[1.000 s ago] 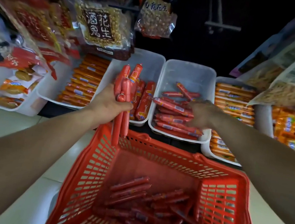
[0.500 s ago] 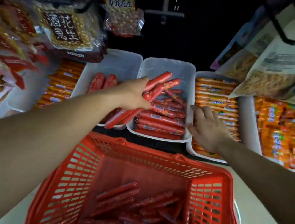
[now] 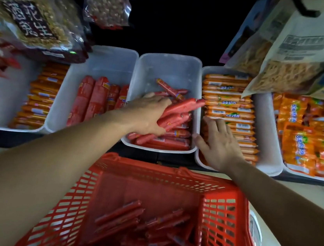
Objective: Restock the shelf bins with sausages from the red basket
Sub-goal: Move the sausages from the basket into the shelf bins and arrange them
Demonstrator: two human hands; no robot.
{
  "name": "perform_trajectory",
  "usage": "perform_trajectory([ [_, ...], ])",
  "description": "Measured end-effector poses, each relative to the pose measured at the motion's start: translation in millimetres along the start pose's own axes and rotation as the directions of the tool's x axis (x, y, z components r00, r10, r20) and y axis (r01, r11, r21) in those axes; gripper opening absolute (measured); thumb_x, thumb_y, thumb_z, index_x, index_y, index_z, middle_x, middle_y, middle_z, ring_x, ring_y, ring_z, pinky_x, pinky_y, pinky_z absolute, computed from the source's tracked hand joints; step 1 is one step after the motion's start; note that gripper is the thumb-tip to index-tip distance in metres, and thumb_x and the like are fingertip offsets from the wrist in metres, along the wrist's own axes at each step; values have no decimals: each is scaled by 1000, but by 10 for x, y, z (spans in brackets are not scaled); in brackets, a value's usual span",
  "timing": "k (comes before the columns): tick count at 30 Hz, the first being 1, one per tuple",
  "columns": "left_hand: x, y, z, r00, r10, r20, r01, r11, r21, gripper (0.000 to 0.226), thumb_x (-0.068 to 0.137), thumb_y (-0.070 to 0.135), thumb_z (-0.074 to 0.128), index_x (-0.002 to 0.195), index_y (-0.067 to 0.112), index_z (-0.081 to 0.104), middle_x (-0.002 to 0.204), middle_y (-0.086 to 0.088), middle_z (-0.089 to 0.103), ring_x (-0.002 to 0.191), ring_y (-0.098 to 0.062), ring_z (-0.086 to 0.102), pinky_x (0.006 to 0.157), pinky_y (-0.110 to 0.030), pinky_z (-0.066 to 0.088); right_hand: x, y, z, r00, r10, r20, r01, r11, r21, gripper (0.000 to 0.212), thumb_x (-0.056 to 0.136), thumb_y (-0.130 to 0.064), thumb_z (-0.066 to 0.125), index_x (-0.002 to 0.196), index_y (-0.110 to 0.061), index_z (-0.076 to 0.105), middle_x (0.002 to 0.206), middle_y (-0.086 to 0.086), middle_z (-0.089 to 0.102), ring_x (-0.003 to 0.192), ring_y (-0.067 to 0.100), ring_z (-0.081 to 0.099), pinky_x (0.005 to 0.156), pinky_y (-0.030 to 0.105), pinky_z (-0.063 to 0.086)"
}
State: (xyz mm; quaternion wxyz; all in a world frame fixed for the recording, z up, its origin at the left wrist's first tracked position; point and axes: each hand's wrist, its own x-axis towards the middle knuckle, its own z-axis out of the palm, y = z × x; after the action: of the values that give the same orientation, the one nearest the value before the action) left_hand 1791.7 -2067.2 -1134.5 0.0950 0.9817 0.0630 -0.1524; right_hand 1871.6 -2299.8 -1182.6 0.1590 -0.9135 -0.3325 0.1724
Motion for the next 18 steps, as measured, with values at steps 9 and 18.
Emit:
perform_trajectory([
  [9, -235, -365, 138, 997, 39, 65, -47, 990, 135, 56, 101, 47, 42, 154, 37, 25, 157, 7, 32, 142, -23, 31, 113, -42, 28, 423, -413, -388, 957, -273, 102, 291, 919, -267, 75, 92, -57, 31, 159, -30, 10, 165, -2, 16, 150, 23, 11, 120, 45, 12],
  [18, -61, -359, 137, 994, -104, -40, 89, 958, -274, 52, 89, 38, 69, 137, 39, 52, 137, 7, 59, 123, -16, 57, 102, -40, 47, 504, -558, -334, 952, -284, 113, 306, 868, -392, 62, 96, -59, 12, 154, -41, 24, 150, -4, 45, 137, 29, 35, 119, 49, 19],
])
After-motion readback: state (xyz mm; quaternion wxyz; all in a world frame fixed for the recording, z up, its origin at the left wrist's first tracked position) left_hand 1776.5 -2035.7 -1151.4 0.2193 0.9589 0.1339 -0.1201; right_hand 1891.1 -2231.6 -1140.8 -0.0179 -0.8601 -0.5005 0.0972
